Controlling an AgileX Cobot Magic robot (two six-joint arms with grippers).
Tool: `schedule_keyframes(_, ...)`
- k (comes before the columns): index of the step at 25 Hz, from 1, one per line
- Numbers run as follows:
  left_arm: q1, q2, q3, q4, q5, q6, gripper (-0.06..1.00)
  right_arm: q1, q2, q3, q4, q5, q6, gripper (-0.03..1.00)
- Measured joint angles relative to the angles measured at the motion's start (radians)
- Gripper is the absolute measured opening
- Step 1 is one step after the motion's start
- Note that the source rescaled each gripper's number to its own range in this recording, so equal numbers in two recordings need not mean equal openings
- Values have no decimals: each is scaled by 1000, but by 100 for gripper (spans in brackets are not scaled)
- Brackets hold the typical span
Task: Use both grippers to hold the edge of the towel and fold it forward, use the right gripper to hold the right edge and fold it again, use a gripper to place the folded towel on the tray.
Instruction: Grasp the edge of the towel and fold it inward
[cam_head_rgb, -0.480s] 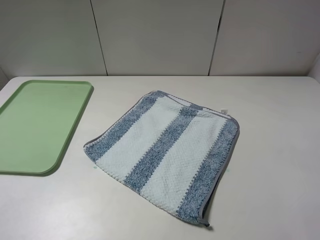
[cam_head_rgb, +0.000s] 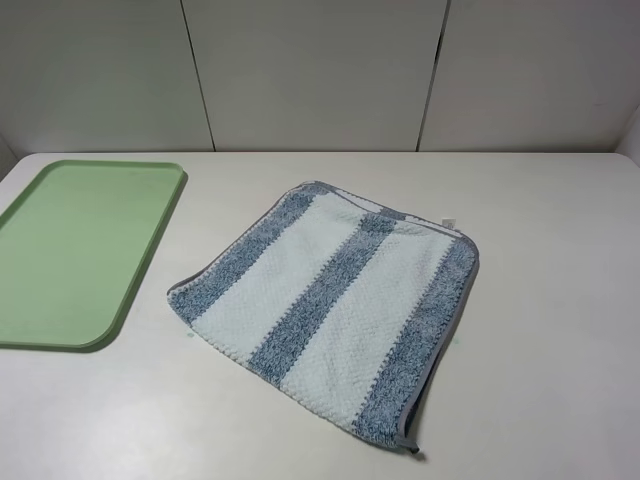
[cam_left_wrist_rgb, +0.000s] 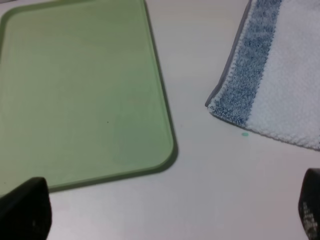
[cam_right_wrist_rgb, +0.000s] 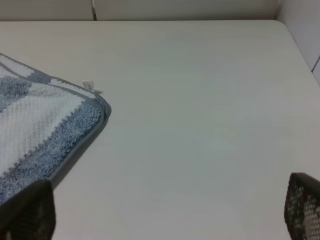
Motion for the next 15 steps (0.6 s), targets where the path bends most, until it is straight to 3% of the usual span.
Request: schedule_keyframes(15,0,0,0,0,0,0,99,0,0,0,0,0,0,100)
